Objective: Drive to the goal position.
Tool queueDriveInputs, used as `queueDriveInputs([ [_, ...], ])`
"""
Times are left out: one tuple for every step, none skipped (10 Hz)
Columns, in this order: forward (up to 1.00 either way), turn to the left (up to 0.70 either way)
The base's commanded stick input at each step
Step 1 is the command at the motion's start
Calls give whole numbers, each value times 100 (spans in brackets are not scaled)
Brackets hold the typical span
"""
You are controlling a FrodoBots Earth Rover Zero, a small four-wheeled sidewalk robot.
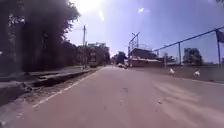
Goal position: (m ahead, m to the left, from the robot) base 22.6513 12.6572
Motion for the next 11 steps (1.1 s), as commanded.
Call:
queueDriveInputs([
  [70,0],
  [70,0],
  [70,0],
  [70,0],
  [70,0],
  [70,0],
  [70,0],
  [70,0],
  [70,0],
  [70,0],
  [70,0],
])
